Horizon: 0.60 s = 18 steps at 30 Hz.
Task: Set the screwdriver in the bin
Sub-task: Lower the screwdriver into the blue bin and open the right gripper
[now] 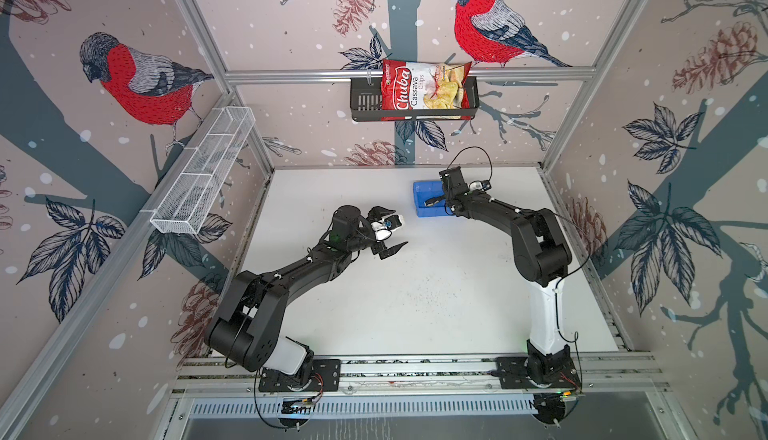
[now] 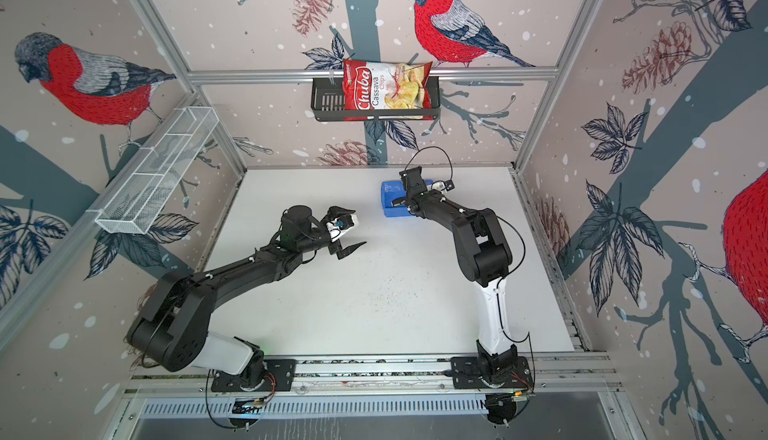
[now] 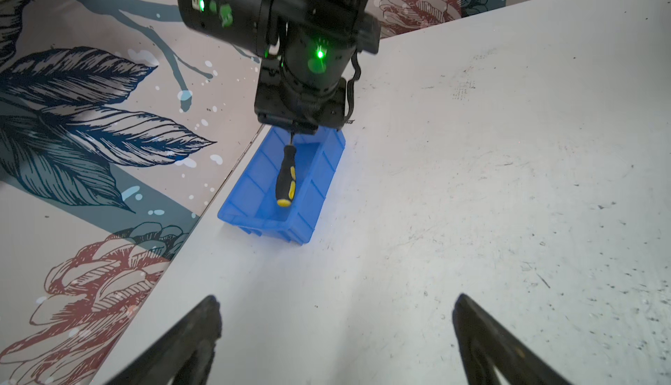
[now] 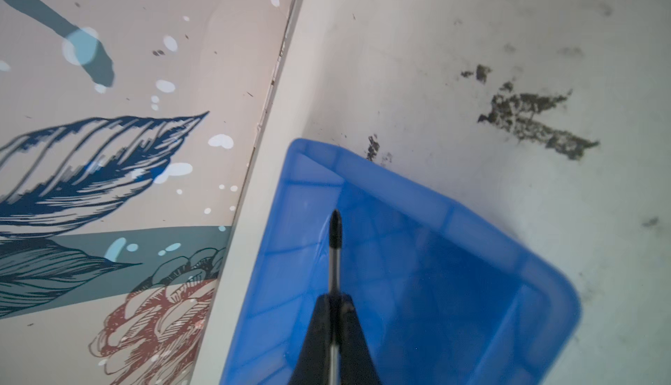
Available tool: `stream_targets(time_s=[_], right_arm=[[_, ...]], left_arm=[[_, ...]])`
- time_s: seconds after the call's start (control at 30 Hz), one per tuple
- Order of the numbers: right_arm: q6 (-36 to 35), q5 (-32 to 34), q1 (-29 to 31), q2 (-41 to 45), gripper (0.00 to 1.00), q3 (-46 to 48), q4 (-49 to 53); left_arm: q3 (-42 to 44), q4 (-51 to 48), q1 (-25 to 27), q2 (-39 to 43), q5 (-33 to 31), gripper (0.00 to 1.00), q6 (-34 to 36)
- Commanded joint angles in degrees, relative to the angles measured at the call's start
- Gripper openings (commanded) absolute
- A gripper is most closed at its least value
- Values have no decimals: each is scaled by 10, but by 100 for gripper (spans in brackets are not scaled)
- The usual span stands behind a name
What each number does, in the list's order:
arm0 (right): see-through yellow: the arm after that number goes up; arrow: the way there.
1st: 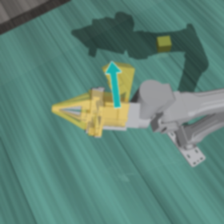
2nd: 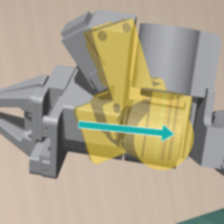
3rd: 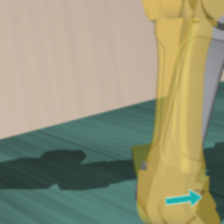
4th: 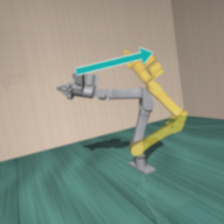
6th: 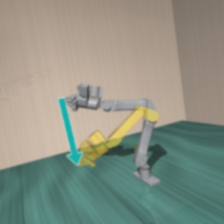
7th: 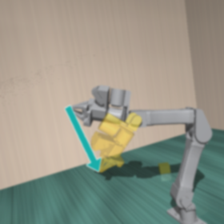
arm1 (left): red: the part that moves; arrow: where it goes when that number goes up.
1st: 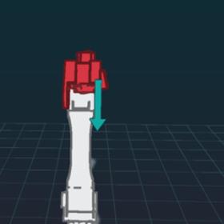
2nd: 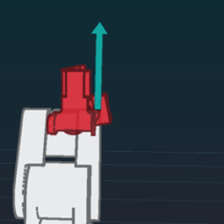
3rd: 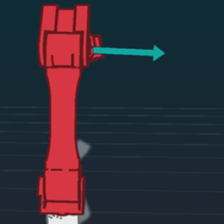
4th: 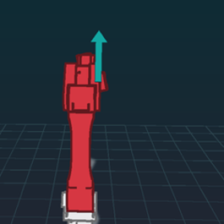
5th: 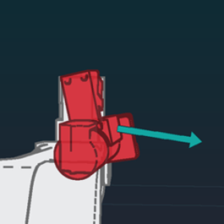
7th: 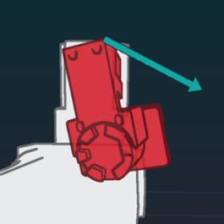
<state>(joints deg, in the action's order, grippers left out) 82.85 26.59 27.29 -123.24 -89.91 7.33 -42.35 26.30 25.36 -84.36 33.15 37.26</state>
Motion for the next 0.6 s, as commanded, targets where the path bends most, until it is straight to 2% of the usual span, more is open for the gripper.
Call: stream_targets(time_s=[0.0,0.27,0.33,0.43,0.57], right_arm=[[19,-14,3,-20,0,-19,14],[9,-13,5,-40,0,-29,25],[-5,-13,3,-40,3,-30,19],[-35,-8,3,-42,10,-40,16],[-56,-3,4,-38,27,-49,15]], left_arm=[[3,16,3,8,17,98,-11],[10,13,4,11,12,98,-11],[10,13,4,11,15,98,-10],[10,14,4,11,14,98,-11],[10,13,3,15,3,98,-18]])
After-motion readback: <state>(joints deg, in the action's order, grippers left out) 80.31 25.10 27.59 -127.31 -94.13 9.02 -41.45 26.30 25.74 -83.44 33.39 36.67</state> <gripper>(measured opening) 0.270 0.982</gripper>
